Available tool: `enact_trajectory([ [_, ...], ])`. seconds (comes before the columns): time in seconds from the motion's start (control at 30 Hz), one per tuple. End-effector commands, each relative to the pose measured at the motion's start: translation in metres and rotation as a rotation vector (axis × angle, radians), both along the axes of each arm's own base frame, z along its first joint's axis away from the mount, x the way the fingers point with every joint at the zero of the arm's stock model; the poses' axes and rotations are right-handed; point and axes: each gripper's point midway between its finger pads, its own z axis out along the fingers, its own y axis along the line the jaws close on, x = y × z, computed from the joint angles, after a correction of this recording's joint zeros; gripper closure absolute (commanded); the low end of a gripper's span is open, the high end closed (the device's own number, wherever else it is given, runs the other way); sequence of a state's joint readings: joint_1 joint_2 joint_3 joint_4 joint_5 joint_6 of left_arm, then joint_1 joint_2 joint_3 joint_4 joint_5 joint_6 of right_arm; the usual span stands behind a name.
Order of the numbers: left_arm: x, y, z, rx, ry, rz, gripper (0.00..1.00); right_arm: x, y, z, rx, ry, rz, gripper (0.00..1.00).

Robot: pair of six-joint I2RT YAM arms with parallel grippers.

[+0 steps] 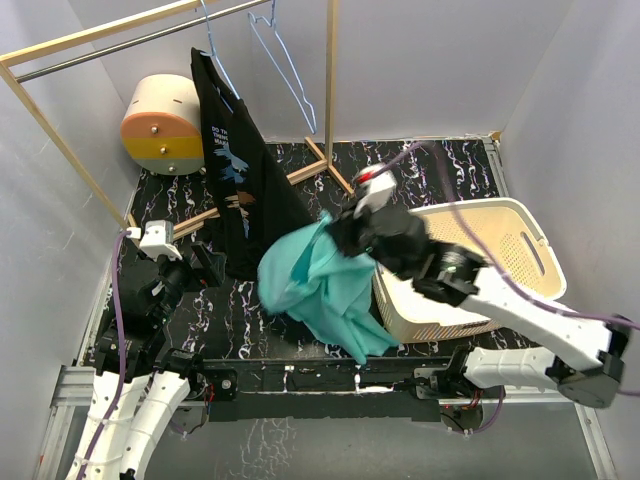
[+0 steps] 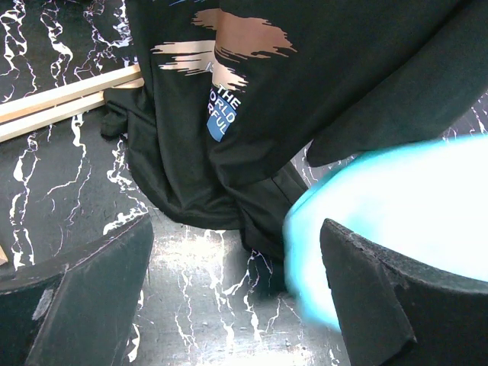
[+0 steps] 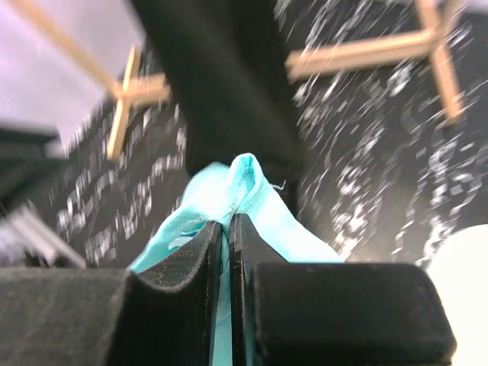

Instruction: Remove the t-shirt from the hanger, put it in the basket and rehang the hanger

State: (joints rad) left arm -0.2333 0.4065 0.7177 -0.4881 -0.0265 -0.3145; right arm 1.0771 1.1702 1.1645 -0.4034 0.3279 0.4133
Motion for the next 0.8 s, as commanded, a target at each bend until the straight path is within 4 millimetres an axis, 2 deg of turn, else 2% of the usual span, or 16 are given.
enact_trajectory([
  [0.0, -0.001, 0.000, 0.001, -0.002, -0.003, 0.001, 0.12, 0.026, -0.078, 0.111, 0.165, -0.171, -0.255, 0.92],
  [0.1, -0.001, -0.001, 0.001, -0.002, -0.001, -0.003, 0.12, 0.034, -0.123, 0.165, 0.171, -0.270, -0.412, 0.92],
  [0.13, -0.001, -0.001, 0.000, -0.003, 0.000, -0.004, 0.12, 0.033, -0.139, 0.192, 0.199, -0.310, -0.461, 0.92],
  [0.3, 0.000, -0.002, -0.001, 0.000, 0.008, -0.010, 0.12, 0.022, -0.196, 0.286, 0.292, -0.455, -0.623, 0.92],
  [0.37, 0.000, -0.002, -0.001, -0.001, 0.007, -0.009, 0.12, 0.012, -0.219, 0.317, 0.343, -0.496, -0.667, 0.92],
  [0.43, 0.000, -0.002, -0.001, 0.000, 0.008, -0.009, 0.12, 0.003, -0.242, 0.338, 0.365, -0.531, -0.712, 0.92],
  [0.5, 0.000, -0.002, -0.001, 0.000, 0.009, -0.008, 0.12, -0.006, -0.263, 0.347, 0.376, -0.546, -0.756, 0.92],
  [0.6, 0.001, -0.003, -0.002, 0.000, 0.012, -0.011, 0.12, -0.016, -0.286, 0.339, 0.369, -0.533, -0.813, 0.92],
  [0.7, 0.001, -0.004, -0.003, 0.000, 0.014, -0.016, 0.12, -0.019, -0.293, 0.310, 0.336, -0.492, -0.834, 0.92],
  [0.77, 0.001, -0.004, -0.003, 0.000, 0.016, -0.020, 0.12, -0.017, -0.289, 0.279, 0.292, -0.445, -0.841, 0.92],
])
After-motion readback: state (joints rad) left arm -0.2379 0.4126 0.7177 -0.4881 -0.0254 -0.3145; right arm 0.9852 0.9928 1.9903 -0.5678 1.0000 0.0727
